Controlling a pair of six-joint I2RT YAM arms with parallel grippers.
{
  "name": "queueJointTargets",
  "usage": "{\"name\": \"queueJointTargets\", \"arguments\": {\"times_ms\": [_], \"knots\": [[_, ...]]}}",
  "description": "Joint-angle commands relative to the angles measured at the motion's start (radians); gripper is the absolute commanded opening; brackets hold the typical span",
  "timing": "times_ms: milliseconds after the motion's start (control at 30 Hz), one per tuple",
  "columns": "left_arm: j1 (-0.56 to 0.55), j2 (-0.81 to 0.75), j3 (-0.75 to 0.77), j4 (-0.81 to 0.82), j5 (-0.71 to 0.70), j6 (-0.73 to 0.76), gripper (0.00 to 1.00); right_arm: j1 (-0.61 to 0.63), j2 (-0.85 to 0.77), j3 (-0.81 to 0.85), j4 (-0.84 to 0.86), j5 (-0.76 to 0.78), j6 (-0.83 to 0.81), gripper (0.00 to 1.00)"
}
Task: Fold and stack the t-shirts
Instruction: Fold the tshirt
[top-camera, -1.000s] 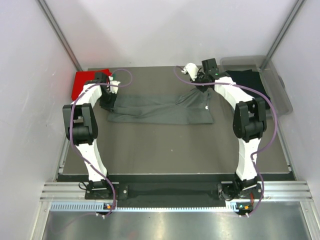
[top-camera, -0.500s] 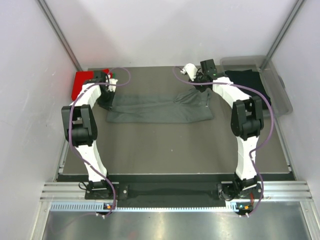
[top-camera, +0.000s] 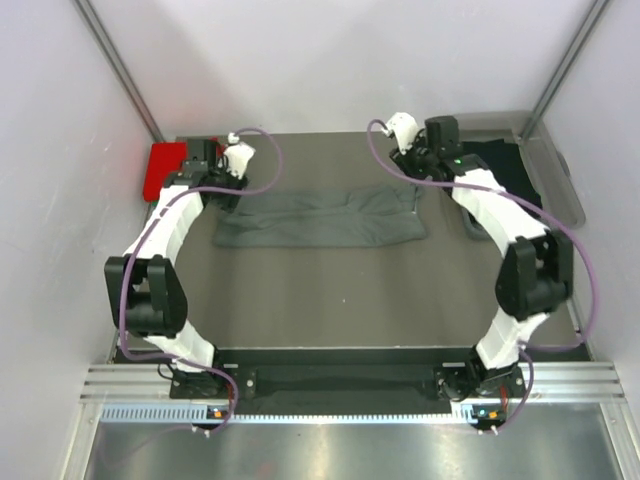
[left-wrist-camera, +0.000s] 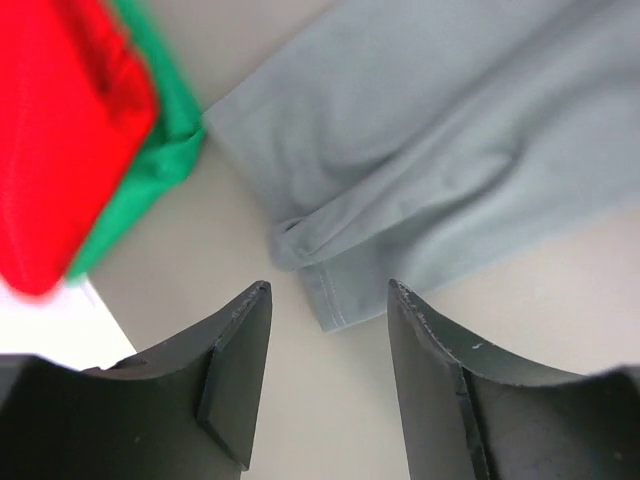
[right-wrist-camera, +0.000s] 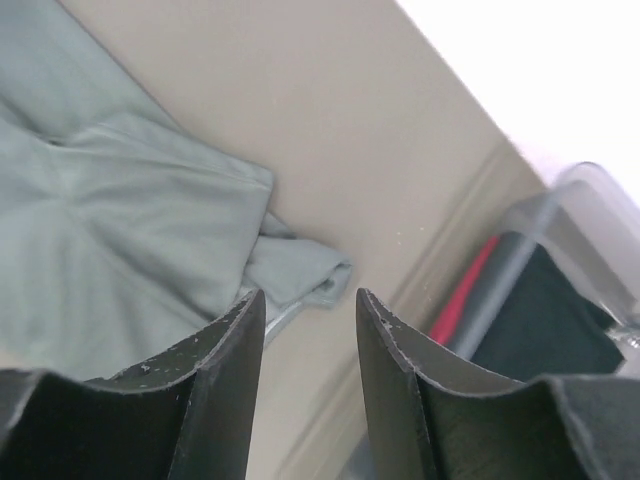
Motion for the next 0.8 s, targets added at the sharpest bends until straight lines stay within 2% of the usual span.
{"name": "queueJointTargets", "arguments": {"times_ms": [0, 133, 267, 367, 667, 767], "knots": [[0.002, 0.034, -0.031, -0.075, 0.129, 0.264, 0.55, 0.008, -0.135, -0.092, 0.034, -0.051, 0.059, 0.42], [0.002, 0.103, 0.006, -0.158, 0.066, 0.382, 0.61, 0.011, -0.213, -0.188, 0.025, -0.075, 0.061, 0.42], [0.0, 0.178, 0.06, -0.238, 0.052, 0.441, 0.63, 0.01, -0.229, -0.201, -0.007, -0.075, 0.056, 0.42], [-0.008, 0.217, 0.065, -0.275, 0.033, 0.451, 0.63, 0.01, -0.238, -0.207, -0.018, -0.081, 0.058, 0.42], [-0.011, 0.328, 0.046, -0.244, -0.035, 0.441, 0.63, 0.01, -0.238, -0.233, -0.009, -0.097, 0.075, 0.42], [-0.011, 0.378, 0.069, -0.235, -0.053, 0.431, 0.58, 0.01, -0.244, -0.251, 0.0, -0.088, 0.073, 0.41]]}}
